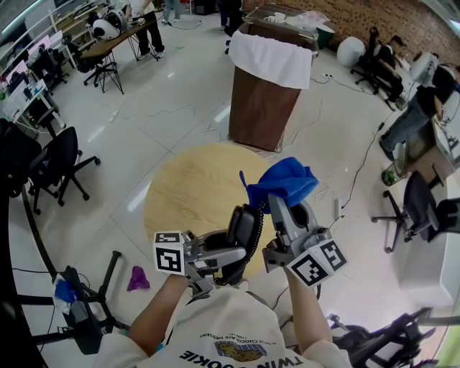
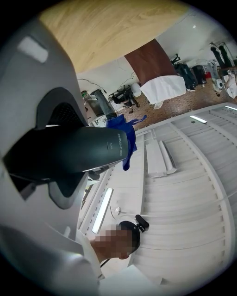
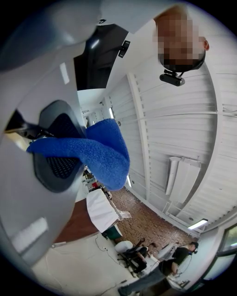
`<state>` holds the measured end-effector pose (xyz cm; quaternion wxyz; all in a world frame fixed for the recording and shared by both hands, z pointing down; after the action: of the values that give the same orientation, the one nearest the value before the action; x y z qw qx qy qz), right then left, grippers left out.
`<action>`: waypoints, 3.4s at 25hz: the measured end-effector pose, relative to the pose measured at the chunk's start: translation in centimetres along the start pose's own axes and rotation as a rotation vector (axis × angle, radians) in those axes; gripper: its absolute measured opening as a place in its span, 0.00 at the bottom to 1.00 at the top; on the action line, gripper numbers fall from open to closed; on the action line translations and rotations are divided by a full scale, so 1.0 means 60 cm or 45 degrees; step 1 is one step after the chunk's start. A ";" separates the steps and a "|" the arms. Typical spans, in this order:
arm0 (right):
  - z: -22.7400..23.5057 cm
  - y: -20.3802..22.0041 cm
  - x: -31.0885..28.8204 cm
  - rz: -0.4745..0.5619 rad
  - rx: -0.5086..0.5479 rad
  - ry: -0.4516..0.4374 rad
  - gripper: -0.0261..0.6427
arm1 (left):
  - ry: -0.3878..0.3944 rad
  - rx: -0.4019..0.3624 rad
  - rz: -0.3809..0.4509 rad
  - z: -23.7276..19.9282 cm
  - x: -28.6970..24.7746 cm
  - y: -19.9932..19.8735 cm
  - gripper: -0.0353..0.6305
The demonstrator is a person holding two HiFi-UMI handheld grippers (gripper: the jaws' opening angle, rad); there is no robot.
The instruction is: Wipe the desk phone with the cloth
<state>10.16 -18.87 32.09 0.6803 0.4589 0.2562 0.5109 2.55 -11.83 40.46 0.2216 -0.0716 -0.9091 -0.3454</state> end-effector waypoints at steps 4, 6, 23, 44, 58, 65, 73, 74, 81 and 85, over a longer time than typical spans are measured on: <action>0.043 0.002 -0.012 -0.005 -0.065 0.045 0.13 | 0.081 0.015 0.050 0.017 -0.008 -0.011 0.46; 0.047 0.013 -0.015 -0.044 -0.109 0.003 0.13 | 0.118 0.026 0.078 0.024 -0.013 -0.018 0.46; -0.035 0.145 0.015 -0.193 0.422 -0.289 0.13 | 0.147 0.045 0.184 0.030 -0.012 -0.095 0.46; -0.093 0.258 0.092 -0.366 0.553 -0.363 0.13 | 0.019 -0.031 0.336 0.009 0.031 -0.166 0.46; -0.081 0.062 0.072 -0.051 0.469 -0.152 0.13 | -0.322 -0.100 0.201 -0.047 0.059 -0.131 0.46; -0.154 0.024 0.030 0.000 0.482 -0.273 0.13 | -0.504 -0.189 -0.020 -0.087 0.038 -0.064 0.46; -0.183 0.098 -0.001 -0.199 0.612 -0.317 0.13 | -0.640 -0.319 -0.234 -0.102 0.031 -0.028 0.46; -0.184 0.104 -0.003 -0.218 0.647 -0.318 0.13 | -0.649 -0.329 -0.250 -0.103 0.031 -0.025 0.46; -0.153 0.103 -0.028 -0.212 0.753 -0.236 0.13 | -0.676 -0.348 -0.304 -0.104 0.036 -0.007 0.46; -0.126 0.084 -0.043 -0.163 0.773 -0.192 0.13 | -0.686 -0.346 -0.318 -0.104 0.043 0.001 0.46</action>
<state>0.75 -18.20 32.85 0.5600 0.6606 0.3741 0.3318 2.47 -15.93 45.80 -0.0828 -0.0773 -0.8825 -0.4565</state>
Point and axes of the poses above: the fingertips, and each gripper's own axes: x backward along the fingers, z to its right, y out of its underside, the point moved 1 cm from there along x, backward along the fingers, and after that the axes turned 14 degrees about y, right-handed, at the moved point
